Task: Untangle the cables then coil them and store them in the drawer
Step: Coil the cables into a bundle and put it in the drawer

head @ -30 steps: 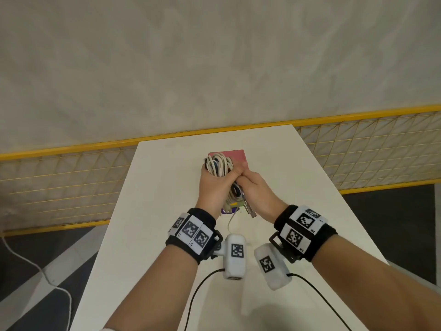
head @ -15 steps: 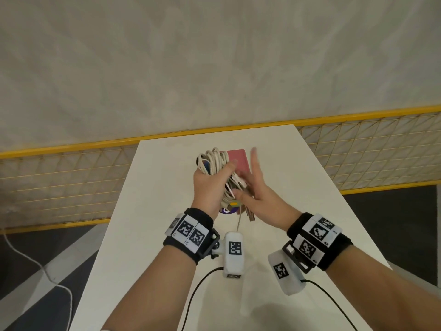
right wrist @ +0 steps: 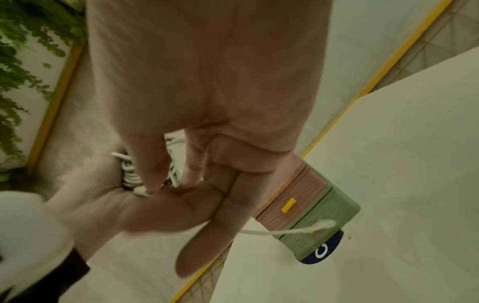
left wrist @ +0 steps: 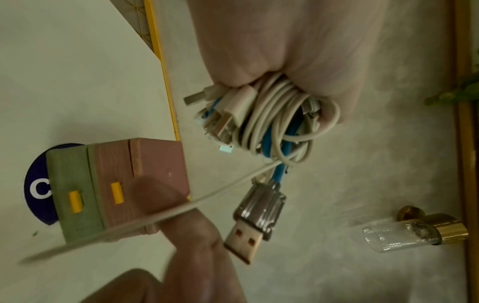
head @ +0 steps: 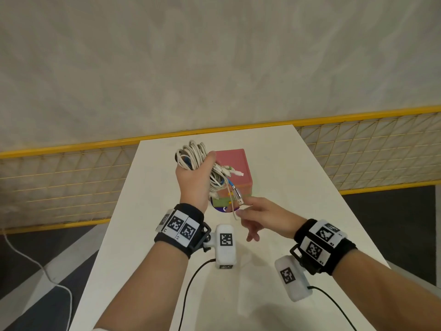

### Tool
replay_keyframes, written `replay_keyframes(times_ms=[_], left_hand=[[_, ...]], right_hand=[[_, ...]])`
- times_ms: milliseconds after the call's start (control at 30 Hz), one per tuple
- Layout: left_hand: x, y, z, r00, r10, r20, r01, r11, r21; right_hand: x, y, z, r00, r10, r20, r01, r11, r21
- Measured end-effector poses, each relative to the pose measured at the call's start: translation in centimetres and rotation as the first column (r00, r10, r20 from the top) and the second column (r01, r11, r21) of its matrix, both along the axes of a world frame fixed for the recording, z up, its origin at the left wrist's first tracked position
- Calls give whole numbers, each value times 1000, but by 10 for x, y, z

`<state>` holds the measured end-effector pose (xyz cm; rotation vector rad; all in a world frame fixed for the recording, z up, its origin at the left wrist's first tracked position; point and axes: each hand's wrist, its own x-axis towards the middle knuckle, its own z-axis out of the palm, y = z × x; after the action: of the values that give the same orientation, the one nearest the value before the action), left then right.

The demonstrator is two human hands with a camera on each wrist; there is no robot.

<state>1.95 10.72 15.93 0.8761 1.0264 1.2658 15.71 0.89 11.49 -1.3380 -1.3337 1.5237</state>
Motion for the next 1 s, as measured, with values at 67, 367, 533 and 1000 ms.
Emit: replay_keyframes(times_ms=[67, 367, 533, 1000], left_hand=[[-2, -2, -1, 1000, 10, -10, -9, 1000, 15], [-11, 0, -16, 953, -72, -295, 123, 979, 161], [-5, -7, -27, 930, -129, -344, 170, 981, 91], [2, -17, -28, 975, -215, -50, 210, 974, -85]], right_hand=[[-2, 2, -2, 998, 10, 67, -11, 1000, 10], [-1, 10, -13, 891, -389, 235, 250, 851, 462], [-12, 12, -8, 885, -465, 16, 387, 755, 530], [-27, 21, -4, 772, -629, -87, 568, 624, 537]])
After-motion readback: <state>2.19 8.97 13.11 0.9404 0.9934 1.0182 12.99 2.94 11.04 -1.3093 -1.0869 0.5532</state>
